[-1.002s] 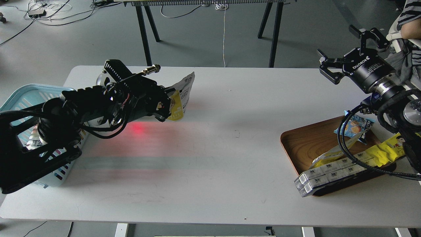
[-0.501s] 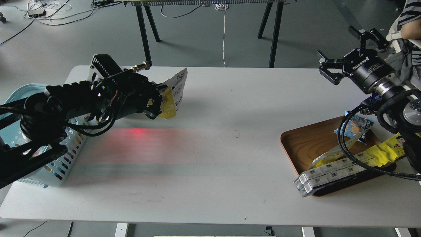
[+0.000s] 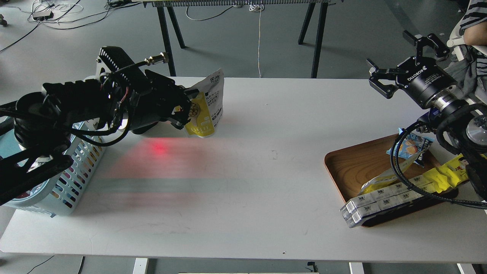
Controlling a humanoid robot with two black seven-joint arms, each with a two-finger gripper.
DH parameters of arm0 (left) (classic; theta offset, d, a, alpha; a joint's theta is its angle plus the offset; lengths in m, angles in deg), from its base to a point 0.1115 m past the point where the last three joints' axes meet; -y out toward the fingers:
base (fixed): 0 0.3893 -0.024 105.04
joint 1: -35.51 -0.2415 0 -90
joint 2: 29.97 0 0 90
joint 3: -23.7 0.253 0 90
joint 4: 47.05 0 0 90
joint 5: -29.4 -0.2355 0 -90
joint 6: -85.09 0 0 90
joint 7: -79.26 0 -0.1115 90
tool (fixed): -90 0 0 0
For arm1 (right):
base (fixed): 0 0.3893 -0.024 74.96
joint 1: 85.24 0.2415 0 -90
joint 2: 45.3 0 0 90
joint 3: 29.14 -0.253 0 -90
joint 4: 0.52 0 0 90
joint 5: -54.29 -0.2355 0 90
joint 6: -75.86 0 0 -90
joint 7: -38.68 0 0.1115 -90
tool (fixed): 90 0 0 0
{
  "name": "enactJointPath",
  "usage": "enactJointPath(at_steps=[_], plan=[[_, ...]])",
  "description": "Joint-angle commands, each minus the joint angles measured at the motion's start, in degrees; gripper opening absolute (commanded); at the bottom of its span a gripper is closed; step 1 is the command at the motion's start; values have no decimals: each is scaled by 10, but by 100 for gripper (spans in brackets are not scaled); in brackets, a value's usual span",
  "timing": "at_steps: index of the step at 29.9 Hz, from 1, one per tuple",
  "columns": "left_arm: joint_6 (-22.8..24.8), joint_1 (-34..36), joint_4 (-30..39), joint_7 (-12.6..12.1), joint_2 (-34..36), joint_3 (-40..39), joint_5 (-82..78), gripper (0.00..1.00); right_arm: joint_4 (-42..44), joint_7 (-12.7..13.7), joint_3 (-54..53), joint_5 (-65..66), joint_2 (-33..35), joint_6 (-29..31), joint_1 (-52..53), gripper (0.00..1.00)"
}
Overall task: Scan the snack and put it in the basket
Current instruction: 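Hold the packet with the left gripper in front of the scanner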
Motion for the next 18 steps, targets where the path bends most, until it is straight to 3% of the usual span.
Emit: enactJointPath(at_steps=[1,9,18], plan=[[0,-4,0,-5,2,-4,32,0,0,0,0,-1,0,-1,0,100],[-7,-40,0,1,25,-4,37,0,0,0,0,0,0,-1,0,100],[-154,-84,0,3,34,-4,37,0,0,0,1,0,-1,0,-1,100]])
